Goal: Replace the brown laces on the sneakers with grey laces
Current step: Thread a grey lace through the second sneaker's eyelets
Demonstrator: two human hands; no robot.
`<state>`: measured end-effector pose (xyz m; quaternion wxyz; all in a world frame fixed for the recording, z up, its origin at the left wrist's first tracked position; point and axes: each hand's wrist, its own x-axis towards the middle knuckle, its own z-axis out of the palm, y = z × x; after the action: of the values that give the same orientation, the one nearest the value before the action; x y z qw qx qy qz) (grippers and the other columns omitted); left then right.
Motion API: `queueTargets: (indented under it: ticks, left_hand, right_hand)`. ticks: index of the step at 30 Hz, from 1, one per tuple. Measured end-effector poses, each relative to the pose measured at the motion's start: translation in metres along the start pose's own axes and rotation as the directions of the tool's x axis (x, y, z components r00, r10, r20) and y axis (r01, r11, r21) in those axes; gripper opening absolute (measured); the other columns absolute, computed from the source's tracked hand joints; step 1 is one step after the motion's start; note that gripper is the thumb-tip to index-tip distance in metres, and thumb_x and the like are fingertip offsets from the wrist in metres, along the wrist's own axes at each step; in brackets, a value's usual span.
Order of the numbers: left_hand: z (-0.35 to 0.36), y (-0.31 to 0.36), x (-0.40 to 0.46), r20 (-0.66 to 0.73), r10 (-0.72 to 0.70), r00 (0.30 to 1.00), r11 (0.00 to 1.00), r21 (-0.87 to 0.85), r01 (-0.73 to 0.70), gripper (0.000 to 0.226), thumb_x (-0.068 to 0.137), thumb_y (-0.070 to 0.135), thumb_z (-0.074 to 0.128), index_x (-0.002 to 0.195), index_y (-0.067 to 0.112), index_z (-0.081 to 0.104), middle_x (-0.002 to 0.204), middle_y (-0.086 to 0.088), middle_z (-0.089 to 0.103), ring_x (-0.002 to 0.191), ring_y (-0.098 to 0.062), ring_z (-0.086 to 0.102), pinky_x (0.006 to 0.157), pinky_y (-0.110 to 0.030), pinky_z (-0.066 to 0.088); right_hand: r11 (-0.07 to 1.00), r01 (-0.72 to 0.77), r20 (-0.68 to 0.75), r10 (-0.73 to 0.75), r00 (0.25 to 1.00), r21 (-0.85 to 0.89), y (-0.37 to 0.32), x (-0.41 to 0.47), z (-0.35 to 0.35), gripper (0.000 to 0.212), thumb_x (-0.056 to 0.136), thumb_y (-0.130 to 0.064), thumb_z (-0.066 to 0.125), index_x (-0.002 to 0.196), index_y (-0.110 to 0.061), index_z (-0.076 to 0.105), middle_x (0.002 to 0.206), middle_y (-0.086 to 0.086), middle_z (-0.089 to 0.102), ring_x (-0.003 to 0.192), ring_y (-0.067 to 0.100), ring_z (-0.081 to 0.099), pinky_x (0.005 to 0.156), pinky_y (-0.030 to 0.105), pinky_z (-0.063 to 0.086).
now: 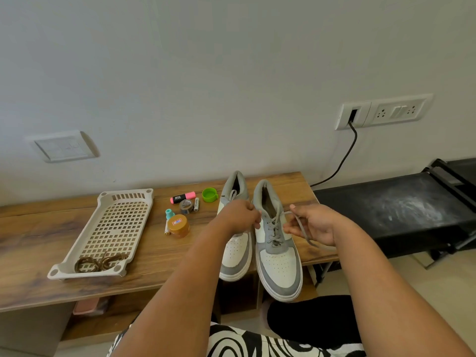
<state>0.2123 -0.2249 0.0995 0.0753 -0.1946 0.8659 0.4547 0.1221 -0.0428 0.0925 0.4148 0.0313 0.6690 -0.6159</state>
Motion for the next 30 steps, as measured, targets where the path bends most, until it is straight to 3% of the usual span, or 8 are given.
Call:
queueTargets:
  ticks: [4, 9, 13, 15, 21, 26, 28, 30]
  left_hand:
    - [0.001, 0.024, -0.031, 0.185, 0.078, 0.98, 0.992, -0.107, -0.058, 0.029, 0.101, 0.018, 0.05, 0.076, 0.011, 0.064, 0.076, -0.003, 0.07, 0.066, -0.011, 0.063, 0.075, -0.024, 0.052]
    - [-0.015, 0.029, -0.053, 0.456, -0.113, 0.883, 0.976, 0.217, 0.013, 0.033, 0.102, 0.037, 0.045, 0.104, 0.016, 0.071, 0.105, 0.004, 0.072, 0.09, -0.012, 0.064, 0.094, -0.038, 0.043]
    - [-0.003, 0.017, -0.031, 0.068, -0.163, 0.984, 0.967, -0.189, 0.173, 0.035, 0.101, 0.039, 0.049, 0.112, 0.011, 0.066, 0.102, -0.005, 0.069, 0.08, -0.017, 0.06, 0.072, -0.028, 0.049]
    - [0.011, 0.018, -0.02, 0.114, -0.196, 0.974, 0.921, -0.318, 0.223, 0.037, 0.099, 0.041, 0.053, 0.112, 0.009, 0.066, 0.092, -0.008, 0.067, 0.073, -0.016, 0.059, 0.068, -0.026, 0.051]
    - [0.034, 0.014, 0.004, 0.162, -0.256, 0.953, 0.935, -0.209, 0.287, 0.017, 0.092, 0.002, 0.054, 0.104, -0.002, 0.065, 0.069, -0.01, 0.06, 0.05, -0.011, 0.055, 0.054, -0.022, 0.051]
    - [0.029, 0.006, 0.014, 0.194, -0.25, 0.948, 0.674, -0.668, 0.315, 0.016, 0.1, 0.005, 0.048, 0.1, -0.003, 0.062, 0.074, -0.01, 0.059, 0.059, -0.013, 0.061, 0.055, -0.024, 0.056]
    - [0.029, 0.003, 0.015, 0.256, -0.259, 0.931, 0.453, -0.819, 0.351, 0.025, 0.103, 0.006, 0.041, 0.091, -0.001, 0.061, 0.067, -0.005, 0.052, 0.048, -0.008, 0.055, 0.05, -0.019, 0.052]
    - [0.032, 0.003, 0.013, 0.252, -0.256, 0.933, 0.444, -0.827, 0.345, 0.028, 0.104, 0.01, 0.041, 0.087, 0.003, 0.063, 0.065, -0.001, 0.045, 0.045, -0.005, 0.04, 0.042, -0.014, 0.039]
  right_hand:
    - [0.932, -0.085, 0.162, 0.028, 0.986, 0.353, 0.003, -0.021, 0.021, 0.015, 0.102, -0.012, 0.046, 0.1, 0.001, 0.055, 0.087, 0.029, 0.069, 0.083, 0.034, 0.072, 0.072, 0.036, 0.061]
    - [0.859, 0.013, 0.067, -0.054, 0.996, 0.512, 0.017, -0.03, 0.047, 0.022, 0.101, -0.02, 0.05, 0.095, -0.004, 0.064, 0.08, 0.011, 0.064, 0.071, 0.017, 0.061, 0.056, 0.027, 0.057]
    - [0.959, 0.246, -0.062, -0.257, 0.965, -0.142, 0.041, -0.029, 0.044, 0.02, 0.095, -0.022, 0.063, 0.095, -0.005, 0.073, 0.085, 0.011, 0.069, 0.076, 0.014, 0.06, 0.071, 0.023, 0.05]
    - [0.74, 0.357, -0.026, -0.451, 0.892, -0.57, 0.043, -0.031, 0.04, 0.017, 0.09, -0.025, 0.07, 0.081, -0.011, 0.075, 0.074, 0.005, 0.068, 0.066, 0.004, 0.057, 0.058, 0.009, 0.042]
    - [0.491, 0.421, 0.168, -0.478, 0.862, -0.763, 0.033, -0.024, 0.033, 0.014, 0.084, -0.022, 0.075, 0.079, -0.008, 0.075, 0.066, -0.007, 0.058, 0.057, -0.002, 0.05, 0.053, 0.008, 0.037]
    - [0.719, 0.299, -0.173, -0.504, 0.846, -0.627, 0.024, -0.016, 0.02, 0.043, 0.083, -0.047, 0.072, 0.065, -0.009, 0.067, 0.065, 0.001, 0.066, 0.064, 0.013, 0.062, 0.065, 0.026, 0.05]
    - [0.907, 0.341, -0.336, -0.41, 0.848, -0.245, 0.018, -0.013, 0.017, 0.029, 0.082, -0.034, 0.076, 0.078, -0.006, 0.07, 0.079, 0.006, 0.072, 0.076, 0.016, 0.07, 0.071, 0.03, 0.058]
    - [0.94, 0.339, -0.31, -0.336, 0.889, -0.044, 0.016, -0.012, 0.014, 0.017, 0.086, -0.022, 0.074, 0.087, -0.006, 0.068, 0.082, 0.007, 0.067, 0.074, 0.016, 0.066, 0.068, 0.028, 0.058]
